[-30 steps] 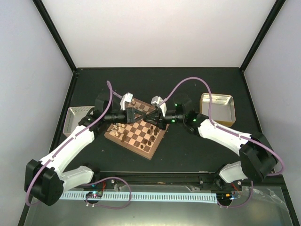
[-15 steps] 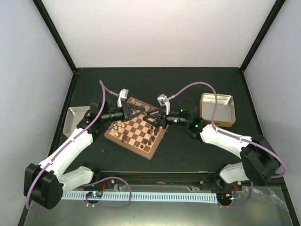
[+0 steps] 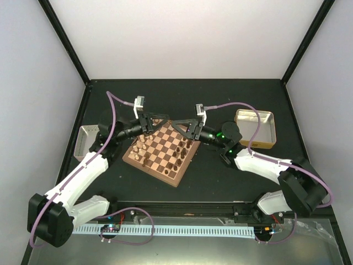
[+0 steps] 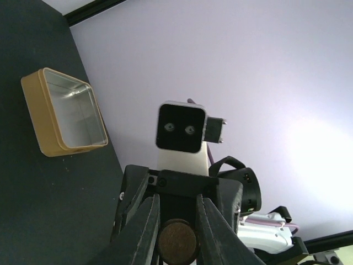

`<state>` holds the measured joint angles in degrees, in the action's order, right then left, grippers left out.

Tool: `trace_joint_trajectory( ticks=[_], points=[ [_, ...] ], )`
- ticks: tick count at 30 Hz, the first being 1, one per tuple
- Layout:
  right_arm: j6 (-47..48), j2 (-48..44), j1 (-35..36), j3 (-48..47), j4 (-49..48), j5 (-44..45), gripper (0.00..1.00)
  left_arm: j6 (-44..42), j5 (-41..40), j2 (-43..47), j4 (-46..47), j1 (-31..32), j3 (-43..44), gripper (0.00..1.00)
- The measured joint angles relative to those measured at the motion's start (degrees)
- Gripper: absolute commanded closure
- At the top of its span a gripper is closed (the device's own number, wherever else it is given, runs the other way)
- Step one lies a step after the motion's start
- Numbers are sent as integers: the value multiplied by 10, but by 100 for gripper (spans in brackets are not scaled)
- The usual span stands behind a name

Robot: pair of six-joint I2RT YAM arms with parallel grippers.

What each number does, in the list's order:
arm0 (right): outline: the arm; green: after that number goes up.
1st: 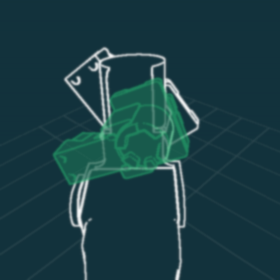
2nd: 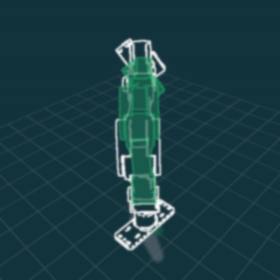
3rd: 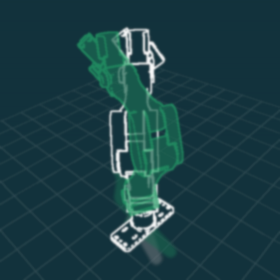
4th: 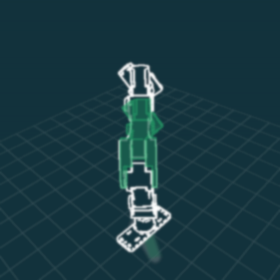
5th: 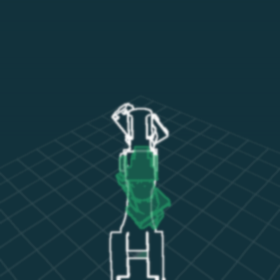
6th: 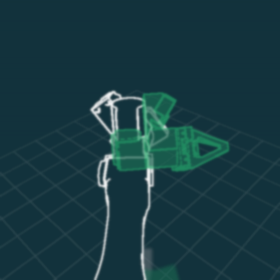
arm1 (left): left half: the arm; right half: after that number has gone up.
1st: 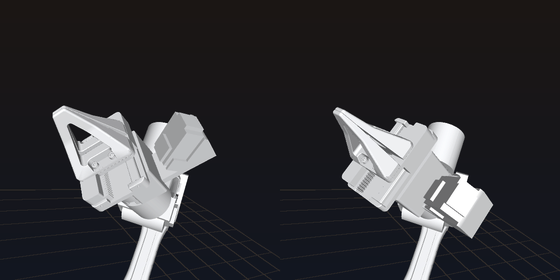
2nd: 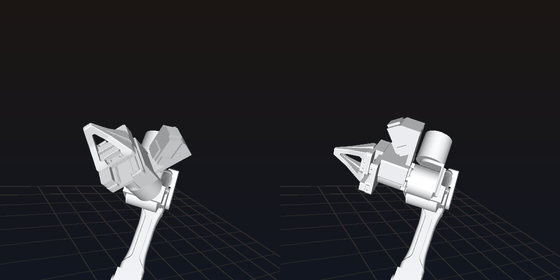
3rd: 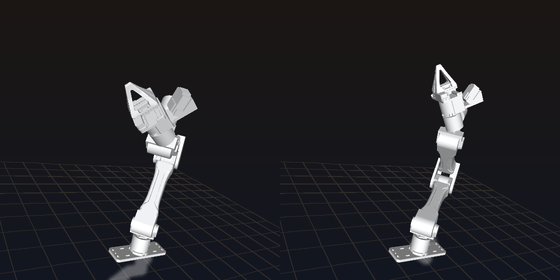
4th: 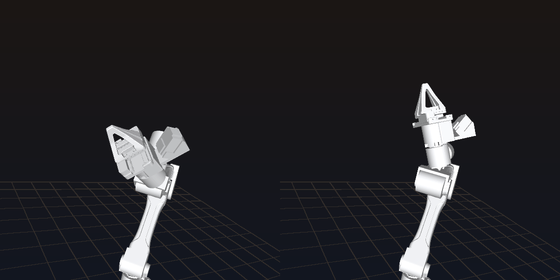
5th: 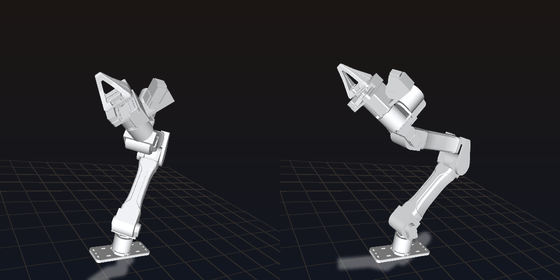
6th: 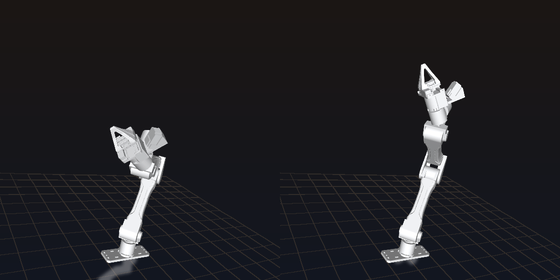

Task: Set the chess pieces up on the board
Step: Place the chess piece on the chessboard.

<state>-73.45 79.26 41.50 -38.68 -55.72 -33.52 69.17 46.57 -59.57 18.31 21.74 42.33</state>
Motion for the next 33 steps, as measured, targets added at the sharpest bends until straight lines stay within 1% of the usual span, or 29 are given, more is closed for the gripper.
trace_joint_trajectory(
  ticks=[2, 6, 13, 14, 21, 23, 25, 27, 28, 30, 33],
  points=[
    [-18, 4, 0, -1, -7, 2, 55, 10, 0, 0, 10, 0, -2, 89],
    [-49, 11, 3, -3, -14, 4, 61, 25, 0, 2, 26, 0, -4, 89],
    [-74, 24, 7, -16, -25, 4, 66, 39, 1, 3, 41, 0, -11, 89],
    [-77, 25, 7, -17, -26, 5, 68, 40, 1, 3, 42, 0, -12, 89],
    [-92, 28, 7, -18, -30, 16, 90, 41, 0, 3, 45, 0, -19, 88],
    [-94, 28, 8, -18, -27, 17, 94, 42, 0, 4, 44, 0, -21, 87],
    [-101, 27, 9, -18, -23, 19, 96, 40, -1, 5, 42, 0, -21, 81],
    [-98, 25, 9, -19, -14, 21, 97, 36, -2, 6, 39, 0, -23, 62],
    [-97, 22, 9, -19, -5, 21, 98, 31, -3, 7, 35, 0, -24, 56],
    [-90, 14, 9, -19, 22, 23, 99, 17, -9, 12, 22, 0, -24, 47],
    [-69, -6, 7, -20, 88, 24, 98, -19, -33, 29, -34, -1, -23, 36]
  ],
)
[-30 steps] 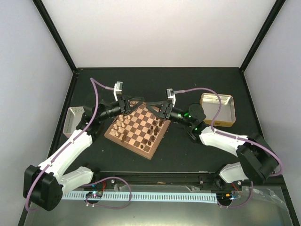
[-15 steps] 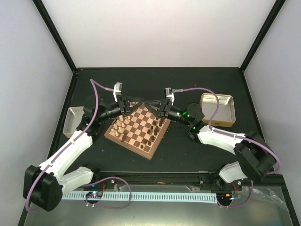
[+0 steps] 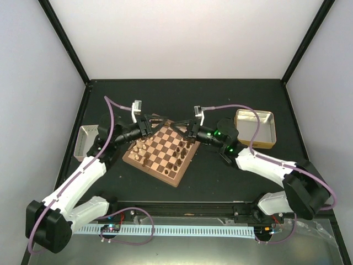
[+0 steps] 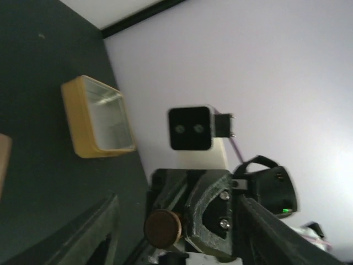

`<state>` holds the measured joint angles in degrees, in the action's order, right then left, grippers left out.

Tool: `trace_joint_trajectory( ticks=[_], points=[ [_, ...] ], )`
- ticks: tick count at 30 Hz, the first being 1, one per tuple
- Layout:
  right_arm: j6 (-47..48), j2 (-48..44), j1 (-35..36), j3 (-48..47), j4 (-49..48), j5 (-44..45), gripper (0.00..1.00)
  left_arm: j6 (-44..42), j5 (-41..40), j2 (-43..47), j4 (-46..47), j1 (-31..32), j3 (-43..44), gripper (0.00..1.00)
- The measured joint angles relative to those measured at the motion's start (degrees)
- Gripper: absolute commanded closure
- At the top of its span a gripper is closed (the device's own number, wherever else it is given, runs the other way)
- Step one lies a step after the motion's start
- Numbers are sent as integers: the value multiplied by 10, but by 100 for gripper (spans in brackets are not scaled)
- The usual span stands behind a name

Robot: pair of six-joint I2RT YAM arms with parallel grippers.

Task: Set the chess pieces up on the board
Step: Place the chess piece on the chessboard.

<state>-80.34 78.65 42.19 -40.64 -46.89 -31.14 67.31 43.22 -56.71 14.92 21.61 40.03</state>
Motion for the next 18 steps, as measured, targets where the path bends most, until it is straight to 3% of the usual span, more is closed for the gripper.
trace_joint_trajectory(
  ticks=[4, 10, 13, 18],
  points=[
    [78, -28, -11, -33, 168, 1, 98, -62, -54, 26, -86, -5, 1, 30],
    [279, -27, -40, -171, 509, 59, 98, -203, -177, 71, -241, -10, 14, 29],
    [378, 6, -53, -233, 657, 108, 98, -277, -240, 94, -311, -10, 23, 28],
    [485, 104, -57, -303, 821, 192, 99, -363, -316, 115, -383, -11, 26, 28]
  ],
)
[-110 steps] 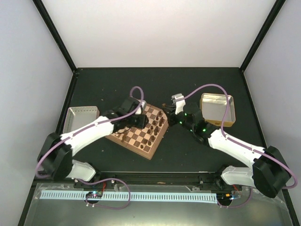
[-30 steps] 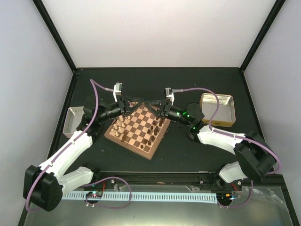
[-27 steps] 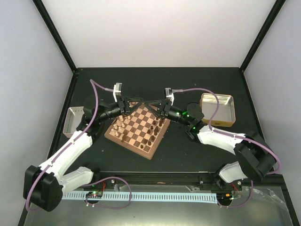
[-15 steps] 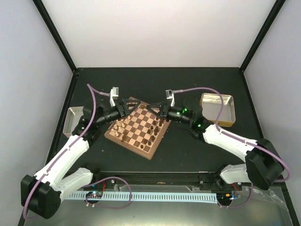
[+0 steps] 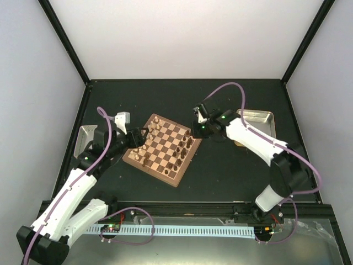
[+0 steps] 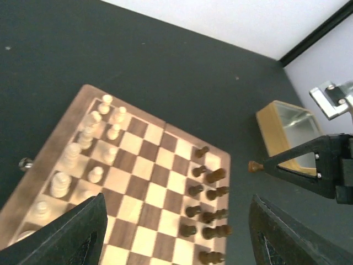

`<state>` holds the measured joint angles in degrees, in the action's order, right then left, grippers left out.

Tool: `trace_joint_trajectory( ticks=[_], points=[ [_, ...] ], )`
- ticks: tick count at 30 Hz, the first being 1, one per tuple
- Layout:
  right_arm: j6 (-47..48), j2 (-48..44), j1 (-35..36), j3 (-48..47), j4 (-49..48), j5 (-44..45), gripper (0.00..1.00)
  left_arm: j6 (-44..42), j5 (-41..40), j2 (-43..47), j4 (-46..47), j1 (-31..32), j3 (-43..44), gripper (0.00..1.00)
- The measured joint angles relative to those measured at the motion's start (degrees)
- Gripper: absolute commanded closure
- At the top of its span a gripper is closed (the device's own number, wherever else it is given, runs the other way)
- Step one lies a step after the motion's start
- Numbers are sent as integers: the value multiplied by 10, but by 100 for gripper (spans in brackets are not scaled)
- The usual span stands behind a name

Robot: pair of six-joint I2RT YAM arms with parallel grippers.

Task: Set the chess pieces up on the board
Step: Place the chess piece on the chessboard.

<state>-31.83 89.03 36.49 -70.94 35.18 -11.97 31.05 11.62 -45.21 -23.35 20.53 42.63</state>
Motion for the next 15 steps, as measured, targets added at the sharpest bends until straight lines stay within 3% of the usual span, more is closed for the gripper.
trace_joint_trajectory(
  ticks=[6, 15],
  points=[
    [58, 97, 0, -61, 106, 92, 99, -45, -38, 1, -33, -2, 0, 28],
    [86, 193, 0, -154, 146, 148, 99, -58, -44, -11, -37, -2, 0, 27]
  ],
)
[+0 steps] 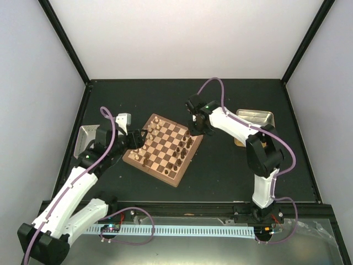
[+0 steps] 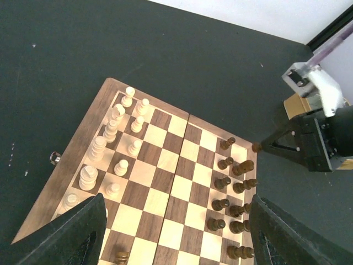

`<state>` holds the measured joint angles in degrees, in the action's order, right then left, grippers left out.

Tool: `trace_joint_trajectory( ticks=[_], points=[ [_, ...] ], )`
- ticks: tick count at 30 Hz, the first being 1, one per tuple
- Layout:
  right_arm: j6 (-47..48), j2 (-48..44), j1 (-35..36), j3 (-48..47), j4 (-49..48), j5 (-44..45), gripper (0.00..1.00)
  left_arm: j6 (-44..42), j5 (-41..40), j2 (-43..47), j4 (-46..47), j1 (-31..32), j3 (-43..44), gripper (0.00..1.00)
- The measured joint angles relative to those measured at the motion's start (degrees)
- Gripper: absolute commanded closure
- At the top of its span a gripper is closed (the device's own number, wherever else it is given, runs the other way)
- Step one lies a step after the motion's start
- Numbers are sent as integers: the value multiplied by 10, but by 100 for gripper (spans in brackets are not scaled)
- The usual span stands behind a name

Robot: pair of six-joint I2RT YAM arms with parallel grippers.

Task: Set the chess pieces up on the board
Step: Place the chess piece on the chessboard.

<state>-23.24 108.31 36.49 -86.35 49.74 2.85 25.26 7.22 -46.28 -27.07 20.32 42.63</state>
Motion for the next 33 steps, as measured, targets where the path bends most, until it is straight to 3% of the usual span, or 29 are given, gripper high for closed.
trace_joint_trajectory(
  ticks=[17, 33],
  points=[
    [16, 54, 0, -17, 12, -19, 95, -1, 0, -3, 1, 0, 0, 27],
    [20, 71, 0, -33, -3, -15, 82, -1, 0, -3, 1, 0, 0, 27]
  ],
)
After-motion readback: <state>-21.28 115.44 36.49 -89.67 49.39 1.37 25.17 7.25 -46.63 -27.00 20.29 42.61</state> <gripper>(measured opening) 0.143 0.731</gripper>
